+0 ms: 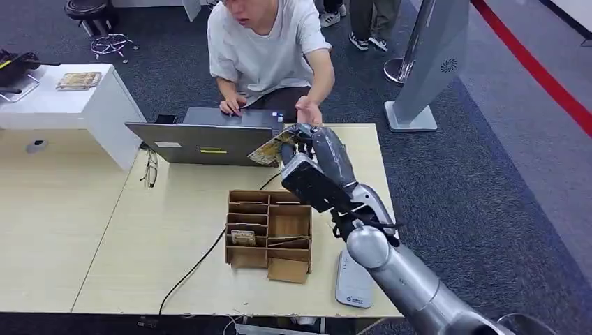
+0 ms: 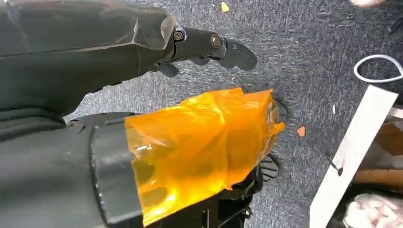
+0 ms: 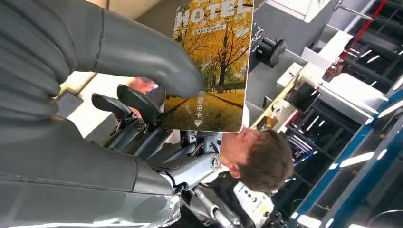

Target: Pass the card to the sensor for recognition and then transmit it.

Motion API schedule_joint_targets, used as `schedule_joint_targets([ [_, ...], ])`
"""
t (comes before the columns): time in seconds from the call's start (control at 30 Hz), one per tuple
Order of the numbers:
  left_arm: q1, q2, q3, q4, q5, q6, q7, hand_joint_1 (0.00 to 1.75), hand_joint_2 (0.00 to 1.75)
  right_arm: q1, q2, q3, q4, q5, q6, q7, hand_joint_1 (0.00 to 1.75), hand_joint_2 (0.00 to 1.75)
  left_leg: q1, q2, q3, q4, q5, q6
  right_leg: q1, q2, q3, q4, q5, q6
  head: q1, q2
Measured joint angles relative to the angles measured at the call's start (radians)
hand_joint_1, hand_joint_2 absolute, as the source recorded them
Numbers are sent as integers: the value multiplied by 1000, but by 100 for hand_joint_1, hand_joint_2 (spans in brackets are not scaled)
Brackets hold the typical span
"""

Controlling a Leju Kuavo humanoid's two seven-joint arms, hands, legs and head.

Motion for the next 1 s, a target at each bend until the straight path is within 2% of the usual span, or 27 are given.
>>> schedule_joint_targets([
  [0.27, -9, -1, -3, -4, -25, 0, 15, 0, 0, -77, 32, 13, 61, 74, 7, 50, 175, 175, 0, 0, 0, 0, 0, 0, 0, 0, 0, 0, 0, 0, 0, 0],
  [0.7, -14, -1, -3, -5, -31, -2, 19, 0, 0, -118, 48, 18, 119, 104, 7, 65, 175, 175, 0, 0, 0, 0, 0, 0, 0, 0, 0, 0, 0, 0, 0, 0],
  [0.8, -14, -1, -3, -5, -44, -8, 24, 0, 0, -130, 49, 22, 133, 191, 3, 96, 175, 175, 0, 0, 0, 0, 0, 0, 0, 0, 0, 0, 0, 0, 0, 0],
  [1.0, -15, -1, -4, -5, -78, -31, 38, 0, 0, -157, 49, 32, 162, 521, -11, 172, 175, 175, 0, 0, 0, 0, 0, 0, 0, 0, 0, 0, 0, 0, 0, 0],
])
